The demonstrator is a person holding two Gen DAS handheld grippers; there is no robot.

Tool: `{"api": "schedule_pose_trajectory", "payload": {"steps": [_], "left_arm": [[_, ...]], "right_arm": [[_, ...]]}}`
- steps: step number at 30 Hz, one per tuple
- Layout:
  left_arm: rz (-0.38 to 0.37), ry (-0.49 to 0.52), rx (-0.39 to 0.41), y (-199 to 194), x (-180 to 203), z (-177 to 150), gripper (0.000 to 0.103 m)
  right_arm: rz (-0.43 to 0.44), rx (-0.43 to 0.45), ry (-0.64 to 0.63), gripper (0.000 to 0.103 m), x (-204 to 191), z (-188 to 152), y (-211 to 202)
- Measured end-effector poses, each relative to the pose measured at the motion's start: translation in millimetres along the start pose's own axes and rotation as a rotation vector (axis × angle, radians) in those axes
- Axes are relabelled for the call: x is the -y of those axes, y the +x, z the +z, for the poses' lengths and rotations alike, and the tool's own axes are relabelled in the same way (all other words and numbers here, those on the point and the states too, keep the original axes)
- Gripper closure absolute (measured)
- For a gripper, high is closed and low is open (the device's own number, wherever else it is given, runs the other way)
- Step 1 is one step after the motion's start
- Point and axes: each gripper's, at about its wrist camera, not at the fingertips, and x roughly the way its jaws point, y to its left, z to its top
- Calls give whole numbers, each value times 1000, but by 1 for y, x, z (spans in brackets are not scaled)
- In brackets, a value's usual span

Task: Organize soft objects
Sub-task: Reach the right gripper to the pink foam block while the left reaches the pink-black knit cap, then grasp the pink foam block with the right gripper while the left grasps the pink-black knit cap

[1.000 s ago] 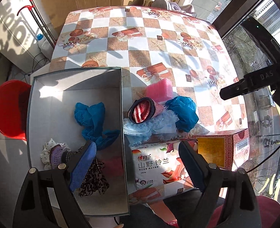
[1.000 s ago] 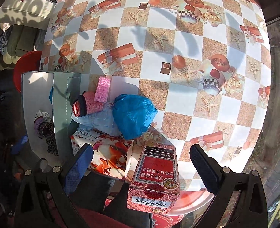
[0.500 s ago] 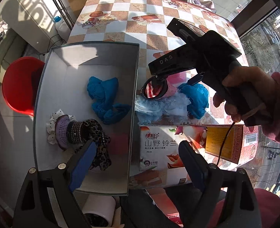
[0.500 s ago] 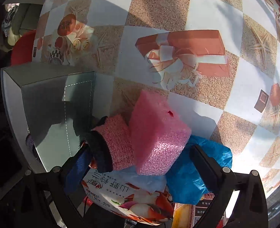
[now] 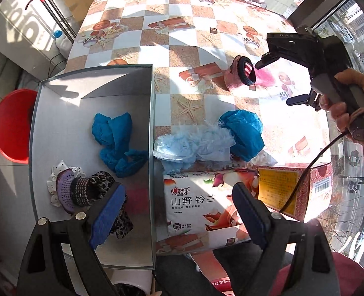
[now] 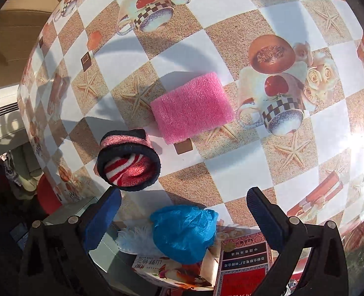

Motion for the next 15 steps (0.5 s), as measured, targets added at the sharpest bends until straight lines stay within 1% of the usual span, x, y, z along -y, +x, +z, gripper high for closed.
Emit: {"api": "schedule_pose_trajectory", "payload": {"steps": [3, 6, 8, 12, 15], "left_arm": [[-6, 41, 6, 4, 13, 16, 12], [-13, 86, 18, 14, 29, 44, 12], [-29, 115, 15, 26, 44, 68, 12], [-87, 137, -5, 57, 71, 115, 12], [-94, 139, -30, 87, 90, 143, 12]], "right_arm": [[118, -68, -3, 1, 2, -9, -10], [171, -102, -18, 1, 11, -25, -18], [200, -103, -12, 1, 16, -28, -24], [270, -91, 63, 1, 36, -36, -41], [342, -82, 119, 1, 59, -35, -61]]}}
